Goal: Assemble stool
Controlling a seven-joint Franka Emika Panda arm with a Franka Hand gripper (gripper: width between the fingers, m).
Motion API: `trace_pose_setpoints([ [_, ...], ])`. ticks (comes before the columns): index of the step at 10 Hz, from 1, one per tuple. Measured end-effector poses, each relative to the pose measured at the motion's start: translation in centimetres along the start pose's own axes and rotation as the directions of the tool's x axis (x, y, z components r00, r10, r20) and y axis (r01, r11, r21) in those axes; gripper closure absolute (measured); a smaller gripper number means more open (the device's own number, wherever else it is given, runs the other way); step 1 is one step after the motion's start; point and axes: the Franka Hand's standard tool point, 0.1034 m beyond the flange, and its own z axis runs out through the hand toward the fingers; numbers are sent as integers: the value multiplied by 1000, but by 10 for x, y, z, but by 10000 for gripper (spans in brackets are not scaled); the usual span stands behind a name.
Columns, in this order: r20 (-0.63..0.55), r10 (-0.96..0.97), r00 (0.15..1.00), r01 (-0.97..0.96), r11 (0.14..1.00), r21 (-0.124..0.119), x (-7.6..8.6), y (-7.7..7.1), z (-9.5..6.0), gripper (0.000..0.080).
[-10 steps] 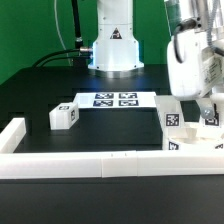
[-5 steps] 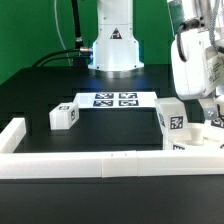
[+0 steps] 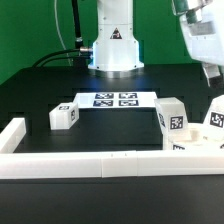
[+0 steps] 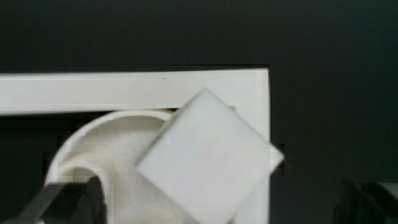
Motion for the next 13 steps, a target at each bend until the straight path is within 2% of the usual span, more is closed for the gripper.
trace_pose_setpoints([
  [4,-7,-272,962,272,962,-6,2,0,1,150],
  [5,-20,-481,877,480,877,-29,2,0,2,150],
  [6,-22,-670,742,668,742,-60,0,0,5,150],
  [7,-9,-766,643,763,641,-84,-3,2,8,150],
  [8,-4,-824,566,820,564,-96,-5,2,8,150],
  [9,-3,-848,530,844,528,-97,-2,2,8,150],
  [12,18,-945,327,940,323,-110,2,2,8,150],
  [13,49,-993,106,986,98,-138,4,4,12,150],
])
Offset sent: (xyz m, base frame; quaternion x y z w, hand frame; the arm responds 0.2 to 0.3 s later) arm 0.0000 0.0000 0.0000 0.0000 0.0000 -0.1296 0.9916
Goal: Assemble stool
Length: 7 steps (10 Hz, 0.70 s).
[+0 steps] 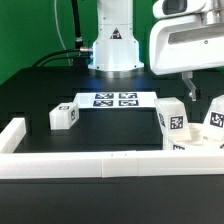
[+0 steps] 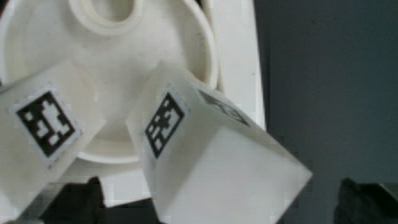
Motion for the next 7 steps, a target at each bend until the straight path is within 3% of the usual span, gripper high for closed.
trace_pose_setpoints([
  [3,42,-341,939,342,939,-38,-6,-1,12,150],
  [6,46,-463,885,465,884,-54,-5,0,13,150],
  [7,43,-424,904,426,903,-56,-5,0,13,273],
])
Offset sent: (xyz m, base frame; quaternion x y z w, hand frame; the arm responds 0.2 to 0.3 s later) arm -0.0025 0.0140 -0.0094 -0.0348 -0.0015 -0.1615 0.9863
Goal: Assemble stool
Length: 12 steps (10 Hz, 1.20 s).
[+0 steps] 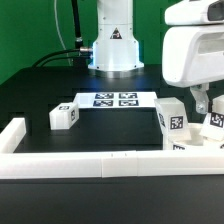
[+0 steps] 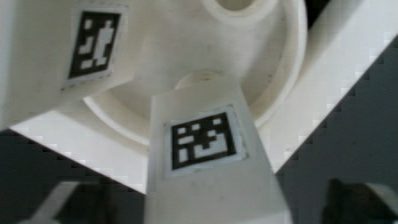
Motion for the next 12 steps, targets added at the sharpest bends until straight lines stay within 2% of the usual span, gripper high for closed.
trace_pose_setpoints([
  [1,0,1,1000,-1,1000,0,0,1,0,408],
  [2,0,31,1000,-31,1000,0,-1,1,0,408],
  [3,0,126,992,-126,992,0,-1,1,0,458],
  [4,0,166,986,-166,986,0,-1,2,0,458],
  [6,-1,401,916,-401,916,-1,-1,5,0,458],
  [7,-1,566,824,-566,824,-2,-1,6,1,458],
  [8,15,739,674,-739,674,-2,-2,3,2,458],
  [10,44,910,412,-911,412,8,-2,3,3,458],
  [12,47,953,299,-954,299,4,-2,3,3,458],
])
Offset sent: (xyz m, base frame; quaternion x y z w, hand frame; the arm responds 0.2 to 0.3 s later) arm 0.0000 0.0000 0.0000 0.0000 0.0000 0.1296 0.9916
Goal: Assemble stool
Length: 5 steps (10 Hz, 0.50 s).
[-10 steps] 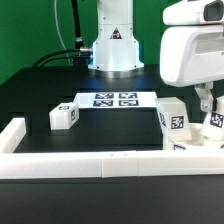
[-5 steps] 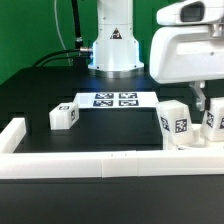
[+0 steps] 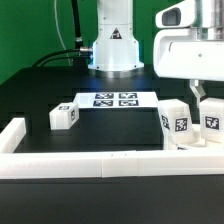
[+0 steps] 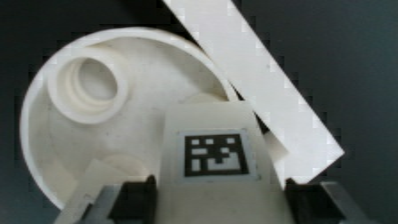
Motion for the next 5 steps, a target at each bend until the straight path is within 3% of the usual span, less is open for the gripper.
trace_pose_setpoints([
  [2,9,167,986,-167,986,5,-1,0,0,458],
  [4,42,471,881,-472,882,13,-2,-1,-1,458],
  [5,57,636,770,-638,770,32,-3,-1,2,458],
])
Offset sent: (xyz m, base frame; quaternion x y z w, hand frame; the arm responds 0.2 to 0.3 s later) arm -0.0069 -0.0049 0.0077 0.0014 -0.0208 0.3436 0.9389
